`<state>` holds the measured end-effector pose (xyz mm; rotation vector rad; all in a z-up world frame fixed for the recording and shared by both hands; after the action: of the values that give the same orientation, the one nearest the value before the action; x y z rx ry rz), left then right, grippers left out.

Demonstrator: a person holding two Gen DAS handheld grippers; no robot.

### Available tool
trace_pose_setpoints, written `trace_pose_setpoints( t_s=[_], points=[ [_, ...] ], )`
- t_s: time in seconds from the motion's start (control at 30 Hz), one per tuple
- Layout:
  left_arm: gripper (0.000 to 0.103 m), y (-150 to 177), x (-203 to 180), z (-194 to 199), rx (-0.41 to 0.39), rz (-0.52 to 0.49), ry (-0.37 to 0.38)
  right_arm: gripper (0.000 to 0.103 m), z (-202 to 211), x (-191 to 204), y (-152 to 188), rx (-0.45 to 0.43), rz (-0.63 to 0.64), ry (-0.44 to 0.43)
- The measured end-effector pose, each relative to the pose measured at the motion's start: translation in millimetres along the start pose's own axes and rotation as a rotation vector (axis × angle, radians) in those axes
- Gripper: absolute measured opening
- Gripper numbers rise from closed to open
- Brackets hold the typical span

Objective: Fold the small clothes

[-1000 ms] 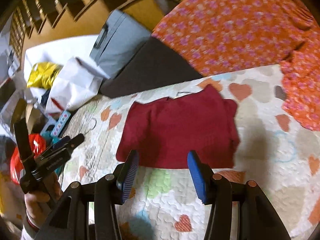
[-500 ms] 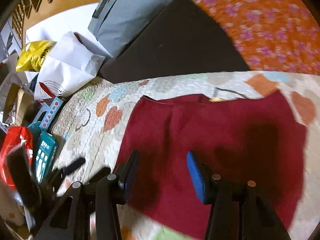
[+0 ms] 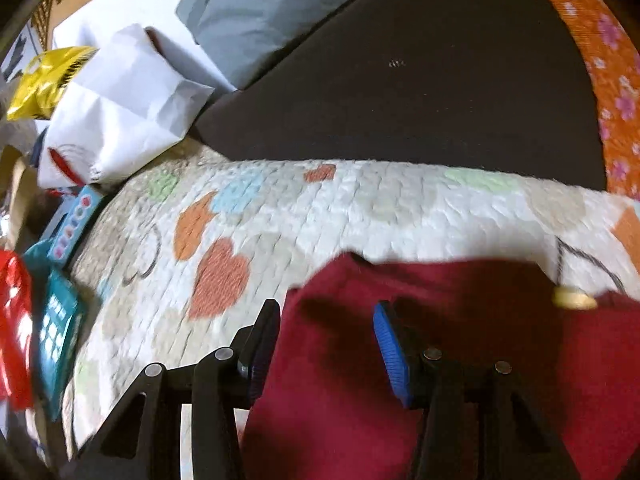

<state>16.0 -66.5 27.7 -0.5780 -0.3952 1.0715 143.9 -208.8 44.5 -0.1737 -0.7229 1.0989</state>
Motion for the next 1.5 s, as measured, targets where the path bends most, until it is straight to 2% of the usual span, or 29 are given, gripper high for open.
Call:
trace_pose_setpoints(
  t_s=[0.1, 0.2, 0.23, 0.33, 0.37, 0.5, 0.57, 0.6, 0.63, 0.67, 1.03, 1.17, 1.27, 1.3, 1.33, 1.37, 1.4, 1.5],
  points=[
    [0.080, 4, 4, -6, 0.016, 0.027, 0.014, 0.049, -43, -1, -2, 0.092, 0.009, 0.072],
    [0.080, 7, 1, -15, 0.043, 0.056, 0.056, 0.051, -45, 6, -2, 0.054, 0.055, 0.094],
    [0.080, 8, -2, -16, 0.043, 0.061, 0.077, 0.051, -42, 7, -2, 0.061, 0.062, 0.083],
    [0.080, 8, -11, -19, 0.038, 0.054, 0.091, 0.050, -5, 1, 1, 0.070, 0.011, -0.085],
    [0.080, 9, -13, -20, 0.041, 0.053, 0.092, 0.051, 5, -4, 2, 0.062, 0.003, -0.098],
    [0.080, 11, -19, -25, 0.050, 0.056, 0.091, 0.051, 43, -45, 17, 0.013, -0.024, -0.041],
    [0.080, 13, -20, -28, 0.057, 0.053, 0.083, 0.052, 40, -67, 24, 0.012, -0.056, 0.030],
    [0.080, 14, -21, -30, 0.060, 0.053, 0.081, 0.052, 31, -79, 29, 0.048, -0.085, 0.058],
    [0.080, 14, -21, -31, 0.061, 0.055, 0.079, 0.052, 26, -85, 32, 0.066, -0.107, 0.043],
    [0.080, 15, -21, -31, 0.061, 0.053, 0.078, 0.052, 29, -88, 31, 0.035, -0.116, 0.014],
    [0.080, 14, -4, -35, 0.060, 0.101, 0.040, 0.052, 48, -73, 35, 0.083, -0.127, -0.040],
    [0.081, 17, -9, -49, 0.085, 0.152, 0.091, 0.052, 47, -75, 41, 0.095, -0.130, -0.039],
    [0.083, 14, -11, -50, 0.055, 0.194, 0.120, 0.052, 48, -73, 42, 0.100, -0.129, -0.046],
    [0.080, 13, -12, -50, 0.048, 0.201, 0.142, 0.052, 50, -72, 42, 0.099, -0.130, -0.051],
    [0.058, 11, -15, -50, 0.032, 0.216, 0.210, 0.052, 51, -70, 41, 0.097, -0.129, -0.057],
    [0.047, 10, -18, -50, 0.033, 0.226, 0.263, 0.052, 52, -66, 38, 0.094, -0.128, -0.068],
    [0.047, 10, -18, -49, 0.028, 0.228, 0.259, 0.052, 53, -63, 36, 0.093, -0.126, -0.078],
    [0.036, 13, -18, -45, 0.007, 0.216, 0.288, 0.054, 54, -50, 28, 0.093, -0.146, -0.143]
  ],
)
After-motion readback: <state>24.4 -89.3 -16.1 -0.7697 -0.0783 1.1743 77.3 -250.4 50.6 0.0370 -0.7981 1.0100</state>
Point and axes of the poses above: each gripper's, at about its wrist camera, not at the fingertips, and z roughly against the way its jaws point, x to its left, y to its underside, the point moved 5 cm from there along -z, roughly the way its jaws point, and after that the axes turned 13 degrees about -z, right-handed, at the moved point
